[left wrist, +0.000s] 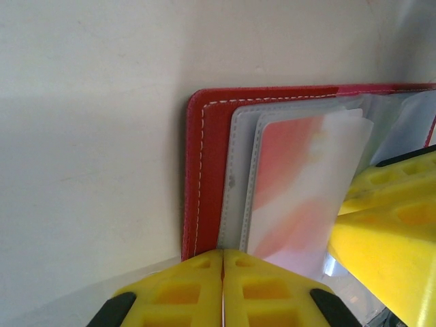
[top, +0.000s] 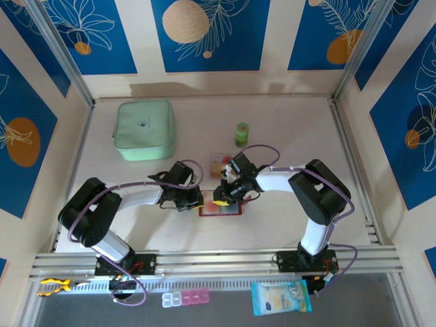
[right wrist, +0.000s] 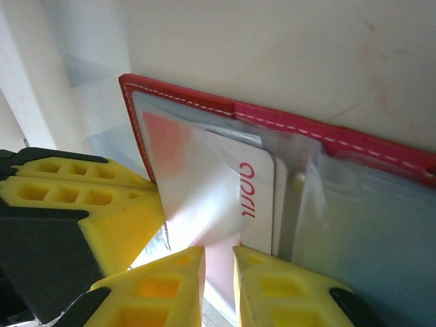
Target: Take the credit cards out of the card holder
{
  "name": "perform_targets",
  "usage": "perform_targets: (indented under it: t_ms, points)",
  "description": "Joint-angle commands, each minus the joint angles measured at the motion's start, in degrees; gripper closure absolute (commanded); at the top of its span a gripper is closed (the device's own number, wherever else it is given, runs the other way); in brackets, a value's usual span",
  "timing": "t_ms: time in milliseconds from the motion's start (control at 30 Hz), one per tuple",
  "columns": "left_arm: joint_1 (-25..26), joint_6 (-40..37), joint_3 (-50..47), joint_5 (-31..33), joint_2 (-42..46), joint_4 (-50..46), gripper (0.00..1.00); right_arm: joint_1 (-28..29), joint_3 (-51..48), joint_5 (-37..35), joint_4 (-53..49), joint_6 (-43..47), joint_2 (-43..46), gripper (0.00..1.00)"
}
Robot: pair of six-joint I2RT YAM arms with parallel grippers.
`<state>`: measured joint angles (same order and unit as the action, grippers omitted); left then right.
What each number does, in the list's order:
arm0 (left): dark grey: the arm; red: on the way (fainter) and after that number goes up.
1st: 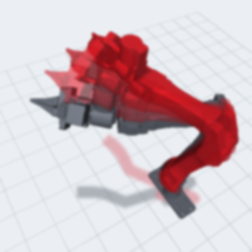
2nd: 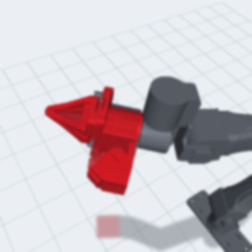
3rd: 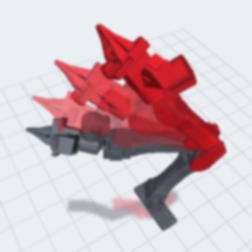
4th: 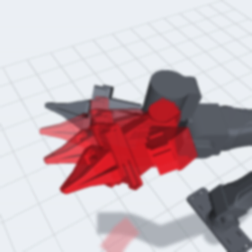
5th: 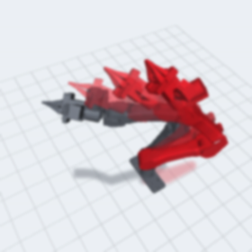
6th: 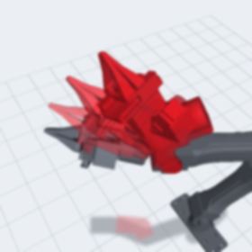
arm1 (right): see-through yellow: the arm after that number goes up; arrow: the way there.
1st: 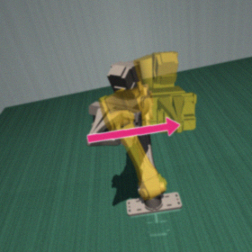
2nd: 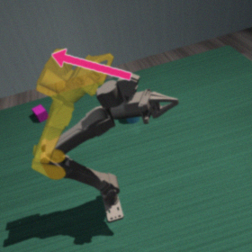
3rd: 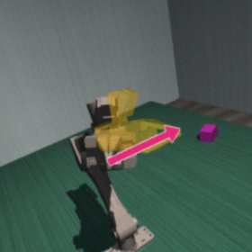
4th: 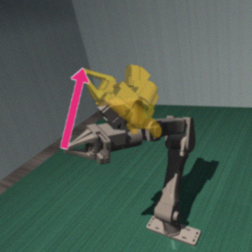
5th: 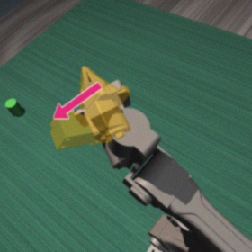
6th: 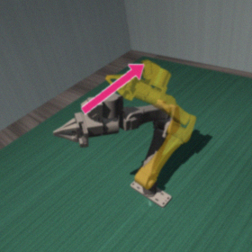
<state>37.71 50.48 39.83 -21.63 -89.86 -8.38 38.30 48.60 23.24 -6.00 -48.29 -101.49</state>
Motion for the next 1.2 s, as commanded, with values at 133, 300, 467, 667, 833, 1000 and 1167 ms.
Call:
perform_targets:
  t_ms: [133, 300, 467, 667, 833, 1000, 1167]
  points:
    - [0.0, -0.7, -0.6, -0.1, -1.1, -0.8, 0.92, 0.7, 2.1, -6.1, -10.4, 2.9, 1.0, 0.79]
    - [-0.1, -0.7, -0.4, -0.1, -0.7, -1.1, 0.92, 0.9, 2.8, -6.5, -11.8, 3.4, 1.5, 0.79]
    - [0.0, -0.8, -0.1, -0.1, -0.2, -1.8, 0.91, 1.2, 4.0, -7.6, -14.0, 3.9, 1.6, 0.79]
    - [-0.1, -1.0, 0.2, 0.0, -0.3, -2.2, 0.91, 1.3, 4.7, -8.7, -15.4, 4.6, 1.9, 0.79]
    - [-0.1, -1.0, 0.2, -0.2, -0.8, -2.0, 0.91, 1.3, 5.5, -9.1, -17.0, 5.3, 2.3, 0.76]
    - [0.0, -1.0, 0.6, -0.3, -0.8, -2.1, 0.91, 1.3, 5.8, -10.0, -18.0, 5.4, 3.6, 0.71]
    - [0.1, -1.3, 2.1, -0.7, 0.0, -2.8, 0.91, 1.3, 6.2, -10.4, -18.7, 5.5, 4.9, 0.69]
